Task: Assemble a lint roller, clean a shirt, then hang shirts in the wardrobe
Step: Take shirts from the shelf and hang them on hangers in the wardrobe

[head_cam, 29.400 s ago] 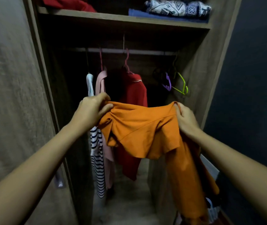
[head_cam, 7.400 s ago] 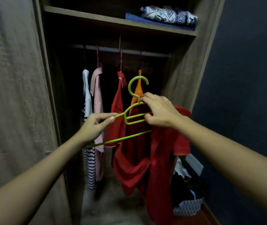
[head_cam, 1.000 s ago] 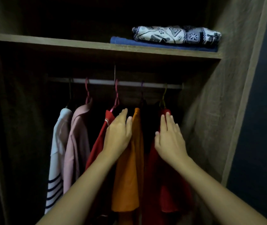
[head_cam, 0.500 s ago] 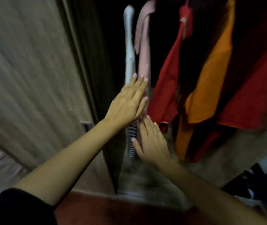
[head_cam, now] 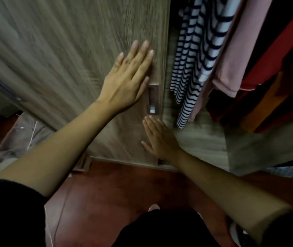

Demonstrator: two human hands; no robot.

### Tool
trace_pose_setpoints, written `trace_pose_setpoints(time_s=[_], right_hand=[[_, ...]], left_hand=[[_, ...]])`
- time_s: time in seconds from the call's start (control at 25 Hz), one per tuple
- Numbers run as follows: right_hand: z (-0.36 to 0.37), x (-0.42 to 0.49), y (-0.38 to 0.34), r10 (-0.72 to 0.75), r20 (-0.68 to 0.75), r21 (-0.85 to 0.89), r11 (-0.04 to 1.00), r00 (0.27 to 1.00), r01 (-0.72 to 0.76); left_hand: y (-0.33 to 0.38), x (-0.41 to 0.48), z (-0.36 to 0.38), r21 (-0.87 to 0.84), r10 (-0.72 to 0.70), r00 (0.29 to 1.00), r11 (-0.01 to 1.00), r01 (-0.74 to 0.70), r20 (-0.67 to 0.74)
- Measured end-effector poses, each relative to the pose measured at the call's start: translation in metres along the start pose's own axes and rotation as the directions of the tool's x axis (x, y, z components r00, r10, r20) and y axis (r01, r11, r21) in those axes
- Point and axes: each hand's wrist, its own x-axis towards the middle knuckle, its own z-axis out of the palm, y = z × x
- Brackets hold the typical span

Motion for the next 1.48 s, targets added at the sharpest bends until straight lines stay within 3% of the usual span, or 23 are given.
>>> trace_pose_setpoints(time_s=[0.2,0.28,0.36,0.48,0.88,1.16,1.48], right_hand=[[-0.002,0.028,0.017,0.016,0.083,-0.275,0.961,0.996,0.007],[-0.003,0.031,0.021,-0.057,0.091,-0.511,0.854,0.994,0.096],[-0.001,0.029,0.028,-0.167,0.170,-0.709,0.664,0.971,0.239],[-0.012,0.030,0.033,-0.198,0.305,-0.777,0.514,0.932,0.364],[-0.022,-0.036,0.102,-0.023,0.371,-0.790,0.517,0.928,0.329],[-0.034,-0.123,0.181,0.120,0.370,-0.793,0.557,0.921,0.247],[-0.048,-0.215,0.285,0.260,0.433,-0.745,0.642,0.863,0.181]], left_hand=[[-0.024,0.003,0.008,0.093,0.048,0.998,0.994,-0.050,0.028],[-0.028,0.004,0.011,0.104,0.081,0.997,0.991,-0.082,0.012],[-0.031,0.005,0.012,0.124,0.112,0.994,0.986,-0.110,-0.011],[-0.034,0.009,0.014,0.165,0.181,0.983,0.971,-0.172,-0.042],[0.035,0.066,0.026,0.160,0.403,0.905,0.910,-0.382,-0.133],[0.140,0.129,0.034,0.172,0.499,0.847,0.865,-0.472,-0.182],[0.268,0.198,0.040,0.179,0.523,0.834,0.850,-0.495,-0.178]])
